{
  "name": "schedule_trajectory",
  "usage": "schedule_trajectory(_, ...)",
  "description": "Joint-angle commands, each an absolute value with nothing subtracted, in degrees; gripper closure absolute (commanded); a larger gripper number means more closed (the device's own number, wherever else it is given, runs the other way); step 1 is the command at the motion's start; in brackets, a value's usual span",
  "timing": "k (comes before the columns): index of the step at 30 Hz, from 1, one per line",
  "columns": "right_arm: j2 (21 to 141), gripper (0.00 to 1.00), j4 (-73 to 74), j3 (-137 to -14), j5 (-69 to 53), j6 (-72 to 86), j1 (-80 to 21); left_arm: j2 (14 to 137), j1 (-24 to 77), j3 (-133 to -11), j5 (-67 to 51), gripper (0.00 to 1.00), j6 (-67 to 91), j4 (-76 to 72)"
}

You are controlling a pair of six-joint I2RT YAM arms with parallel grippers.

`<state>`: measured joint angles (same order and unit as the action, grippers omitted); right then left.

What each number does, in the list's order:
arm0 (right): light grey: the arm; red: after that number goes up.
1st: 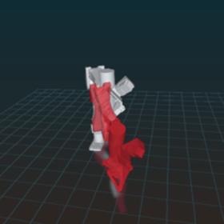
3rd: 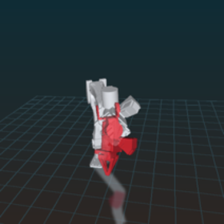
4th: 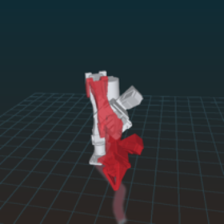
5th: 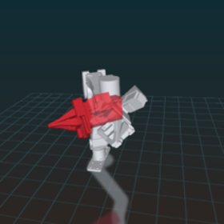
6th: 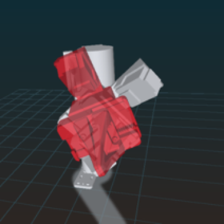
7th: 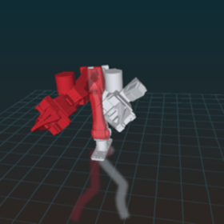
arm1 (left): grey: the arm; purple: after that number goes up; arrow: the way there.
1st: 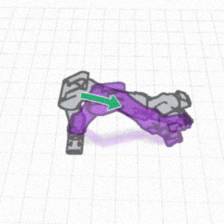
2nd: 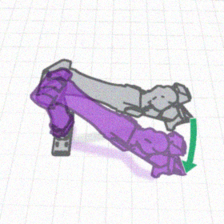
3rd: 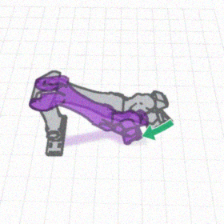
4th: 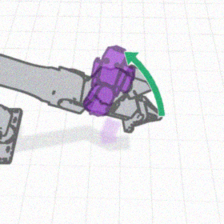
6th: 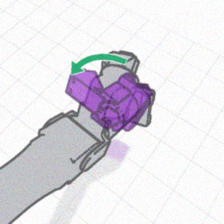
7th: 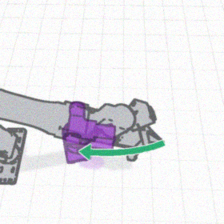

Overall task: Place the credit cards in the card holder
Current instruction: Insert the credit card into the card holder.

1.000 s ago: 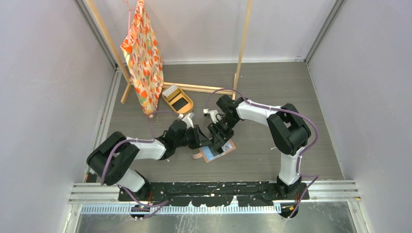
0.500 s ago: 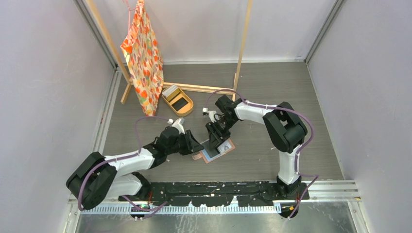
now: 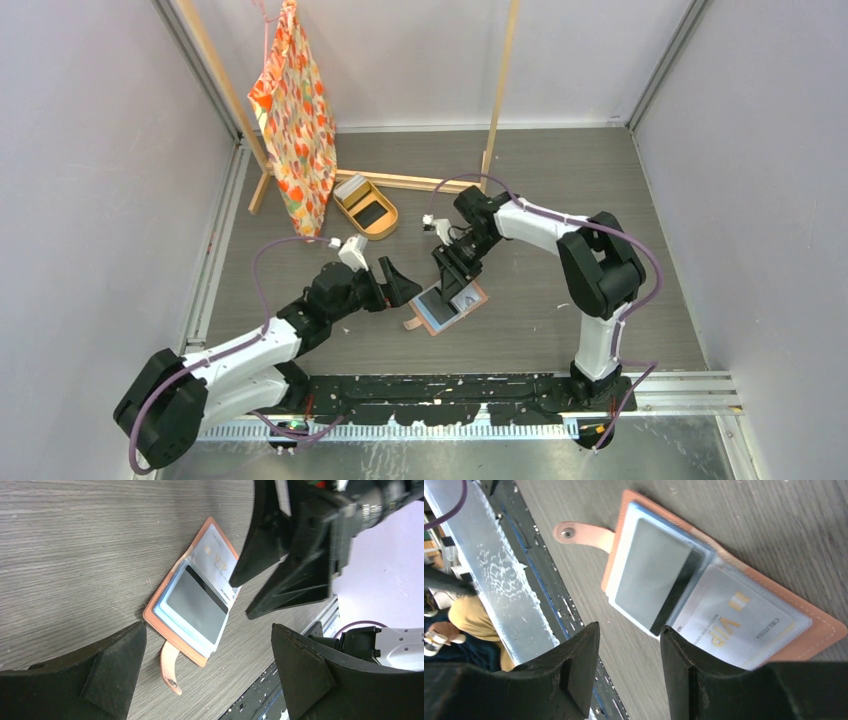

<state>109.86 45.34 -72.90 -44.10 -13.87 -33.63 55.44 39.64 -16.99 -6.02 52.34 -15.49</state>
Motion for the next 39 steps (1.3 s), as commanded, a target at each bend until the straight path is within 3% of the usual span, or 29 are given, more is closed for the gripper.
schedule_trajectory(1,102.8,0.47,49.9,-75.4,-46.3,-21.5,-33.8,57.0,39.3,-16.8,-10.1,0.05,53.2,-20.0)
schedule_trajectory(5,99.9,0.47,49.8,-74.9,-43.9,-22.7,-32.8,59.3,39.3,-17.5,-12.9,0.10,55.7,-22.7)
schedule_trajectory(8,95.2,0.48,46.6,-72.7,-39.8,-22.8,-32.1,61.6,39.3,-17.6,-14.8,0.19,58.5,-25.3)
schedule_trajectory(13,88.2,0.64,35.4,-65.1,-38.2,-18.5,-30.3,63.5,41.0,-17.9,-12.6,0.41,61.9,-25.7)
schedule_trajectory(18,98.3,0.83,36.9,-67.4,-39.7,-14.6,-30.9,65.7,43.4,-19.3,-8.0,0.56,63.3,-22.0)
schedule_trajectory(24,106.5,0.94,38.4,-70.8,-37.2,-9.7,-34.0,70.2,45.3,-18.1,-6.2,0.63,66.5,-25.2)
schedule_trajectory(30,109.1,0.96,38.1,-71.2,-35.6,-8.4,-34.9,73.7,46.4,-17.6,-5.5,0.72,67.6,-28.2)
schedule_trajectory(39,110.7,0.96,38.2,-71.6,-35.6,-7.5,-35.4,76.4,46.5,-18.0,-4.9,0.65,67.6,-28.3)
